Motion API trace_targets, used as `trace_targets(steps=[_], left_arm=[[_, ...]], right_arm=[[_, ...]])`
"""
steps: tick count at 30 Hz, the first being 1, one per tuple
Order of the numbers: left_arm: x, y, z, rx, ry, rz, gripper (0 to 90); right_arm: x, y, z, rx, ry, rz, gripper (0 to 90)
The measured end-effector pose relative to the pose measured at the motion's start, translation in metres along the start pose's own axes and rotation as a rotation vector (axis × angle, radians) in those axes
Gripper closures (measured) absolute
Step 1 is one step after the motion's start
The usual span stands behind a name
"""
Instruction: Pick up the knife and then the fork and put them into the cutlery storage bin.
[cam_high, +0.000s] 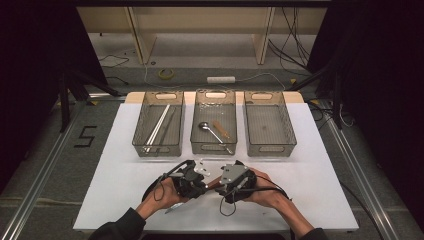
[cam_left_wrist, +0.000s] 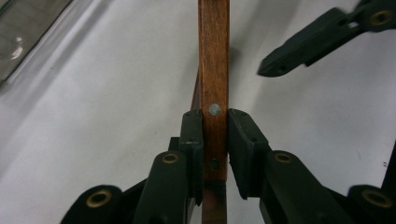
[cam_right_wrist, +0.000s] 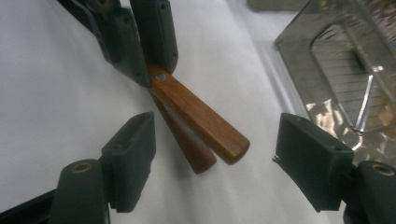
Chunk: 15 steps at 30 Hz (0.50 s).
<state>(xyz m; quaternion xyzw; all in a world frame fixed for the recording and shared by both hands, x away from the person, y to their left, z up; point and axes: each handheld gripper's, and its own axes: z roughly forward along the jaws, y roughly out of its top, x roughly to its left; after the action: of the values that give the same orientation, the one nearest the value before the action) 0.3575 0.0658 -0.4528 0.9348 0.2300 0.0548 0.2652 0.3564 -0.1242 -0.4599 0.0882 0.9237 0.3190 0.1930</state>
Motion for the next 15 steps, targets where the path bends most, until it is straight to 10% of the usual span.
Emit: trace_targets(steps=[15], left_arm=[[-0.004,0.001,-0.001,-0.004,-0.021,0.031,75.6]], right_arm=[[0.001,-0.002,0.014,0.045,0.053,-0.085,45.1]])
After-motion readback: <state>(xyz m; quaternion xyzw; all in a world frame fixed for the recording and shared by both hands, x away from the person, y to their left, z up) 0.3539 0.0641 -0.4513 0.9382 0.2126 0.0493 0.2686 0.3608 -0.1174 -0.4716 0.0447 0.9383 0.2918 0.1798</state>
